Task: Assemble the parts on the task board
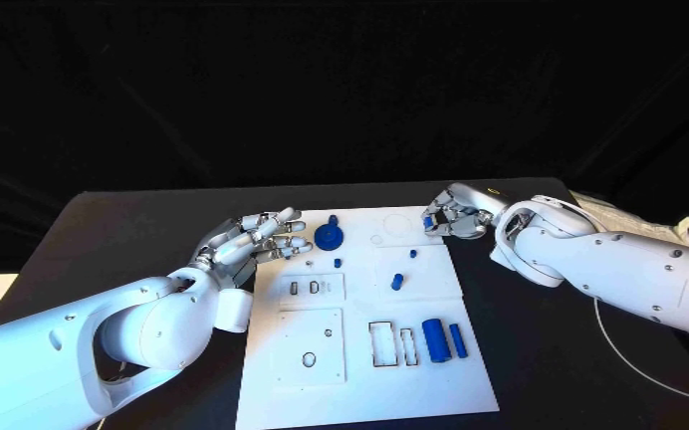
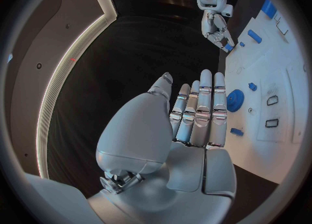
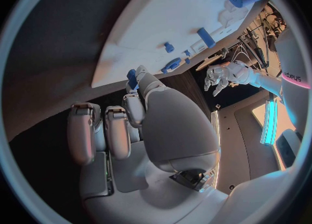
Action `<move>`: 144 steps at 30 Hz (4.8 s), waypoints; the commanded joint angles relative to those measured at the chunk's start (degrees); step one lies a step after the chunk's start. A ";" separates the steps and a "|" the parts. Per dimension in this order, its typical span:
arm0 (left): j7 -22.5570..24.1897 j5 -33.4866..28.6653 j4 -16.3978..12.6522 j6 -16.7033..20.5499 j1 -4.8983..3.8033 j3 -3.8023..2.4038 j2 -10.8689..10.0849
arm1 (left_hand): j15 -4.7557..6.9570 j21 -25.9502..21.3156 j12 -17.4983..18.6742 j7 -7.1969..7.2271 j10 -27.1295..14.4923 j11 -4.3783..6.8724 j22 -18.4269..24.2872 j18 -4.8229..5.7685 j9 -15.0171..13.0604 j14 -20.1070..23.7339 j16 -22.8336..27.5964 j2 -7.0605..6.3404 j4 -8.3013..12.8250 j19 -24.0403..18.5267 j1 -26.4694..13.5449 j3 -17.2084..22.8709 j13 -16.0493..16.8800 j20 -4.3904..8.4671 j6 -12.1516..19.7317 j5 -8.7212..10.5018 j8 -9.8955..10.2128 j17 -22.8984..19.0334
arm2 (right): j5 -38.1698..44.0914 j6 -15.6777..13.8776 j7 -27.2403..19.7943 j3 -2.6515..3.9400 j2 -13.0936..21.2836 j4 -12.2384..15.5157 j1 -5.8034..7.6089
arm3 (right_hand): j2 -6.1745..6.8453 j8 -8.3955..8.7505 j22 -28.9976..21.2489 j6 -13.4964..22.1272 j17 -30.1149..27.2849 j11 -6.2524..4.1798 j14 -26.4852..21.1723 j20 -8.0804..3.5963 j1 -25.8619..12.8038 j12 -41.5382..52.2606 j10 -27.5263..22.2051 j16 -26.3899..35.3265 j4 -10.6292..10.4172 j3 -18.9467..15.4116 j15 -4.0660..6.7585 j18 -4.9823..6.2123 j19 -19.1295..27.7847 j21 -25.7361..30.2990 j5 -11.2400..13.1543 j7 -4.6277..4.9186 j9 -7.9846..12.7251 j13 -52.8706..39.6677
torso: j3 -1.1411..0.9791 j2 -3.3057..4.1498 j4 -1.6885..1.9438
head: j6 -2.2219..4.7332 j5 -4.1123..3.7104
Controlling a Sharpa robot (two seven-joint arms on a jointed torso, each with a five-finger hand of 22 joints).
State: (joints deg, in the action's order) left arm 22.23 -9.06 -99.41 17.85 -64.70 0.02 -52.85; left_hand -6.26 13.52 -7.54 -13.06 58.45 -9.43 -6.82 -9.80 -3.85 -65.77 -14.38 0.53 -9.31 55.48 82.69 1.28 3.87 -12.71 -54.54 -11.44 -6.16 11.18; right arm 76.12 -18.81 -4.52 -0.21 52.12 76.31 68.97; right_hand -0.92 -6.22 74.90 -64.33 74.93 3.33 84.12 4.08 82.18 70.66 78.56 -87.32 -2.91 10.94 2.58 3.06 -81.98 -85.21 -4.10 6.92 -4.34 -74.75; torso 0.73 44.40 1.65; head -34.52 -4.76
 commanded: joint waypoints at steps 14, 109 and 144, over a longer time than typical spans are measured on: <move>0.67 0.33 3.16 -1.18 -0.02 -0.03 0.07 | -0.12 -0.40 -0.21 -0.02 -0.24 -0.28 0.08 -0.61 0.08 0.42 -0.20 0.07 0.33 0.41 0.37 0.09 -0.07 -0.04 0.01 0.34 0.12 0.08 | -0.63 -1.31 15.24 -0.15 -3.95 14.50 1.04 | -1.39 -0.81 3.12 -1.55 8.66 -2.67 4.52 -0.54 -1.11 -2.20 1.76 0.47 -0.30 0.48 0.43 -0.24 0.69 0.26 -1.31 -1.65 -0.87 1.74 | 0.23 -0.52 0.37 | -0.84 0.97; 0.00 1.42 5.39 -2.24 -0.04 -0.04 0.25 | -0.11 -0.49 -0.25 -0.01 -0.21 -0.27 0.13 -0.61 0.07 0.54 -0.25 0.14 0.49 0.44 0.36 0.17 -0.08 -0.03 -0.05 0.36 0.09 0.22 | 18.05 -4.67 22.73 -1.99 -15.62 14.31 -5.06 | 7.28 2.38 -0.51 5.51 5.84 -0.46 3.87 1.11 -9.06 -13.92 -4.35 2.44 -4.94 -10.30 -1.40 0.56 3.12 2.47 -6.64 0.80 0.47 10.70 | 0.36 -0.79 0.55 | -3.40 2.84; -57.95 60.97 12.07 -22.26 -8.50 0.00 9.38 | 10.54 66.85 -55.82 9.54 14.91 10.00 -68.10 6.81 -12.34 -24.23 -75.62 3.19 -7.35 29.29 -15.64 -13.65 51.13 10.52 -5.36 8.68 -19.98 78.82 | -23.20 -6.06 2.76 -0.61 5.00 21.25 4.42 | 2.70 1.89 -7.52 9.46 0.01 0.32 2.50 1.76 -3.18 -16.08 -6.95 6.79 -6.74 -14.97 -2.03 2.06 7.60 6.72 -8.00 1.77 0.38 14.42 | -0.81 -4.20 -0.45 | -4.89 3.86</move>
State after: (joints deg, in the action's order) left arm -29.46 44.09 -87.67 1.04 -73.06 0.03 -43.71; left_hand 4.00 79.55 -62.80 -3.55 72.90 0.70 -73.41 -3.58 -15.88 -83.99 -89.83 3.47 -16.61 83.68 67.04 -12.23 54.31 -2.12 -60.15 -3.05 -25.77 74.95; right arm 55.09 -26.37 -1.87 -0.81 57.13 97.55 73.37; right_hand 2.13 -4.19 67.40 -54.58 74.94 3.85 84.02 5.96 79.19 54.45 71.71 -80.67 -9.66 -3.73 0.60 3.98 -74.57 -78.67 -11.90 8.68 -3.90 -60.35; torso 0.02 40.53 1.14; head -39.30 -0.86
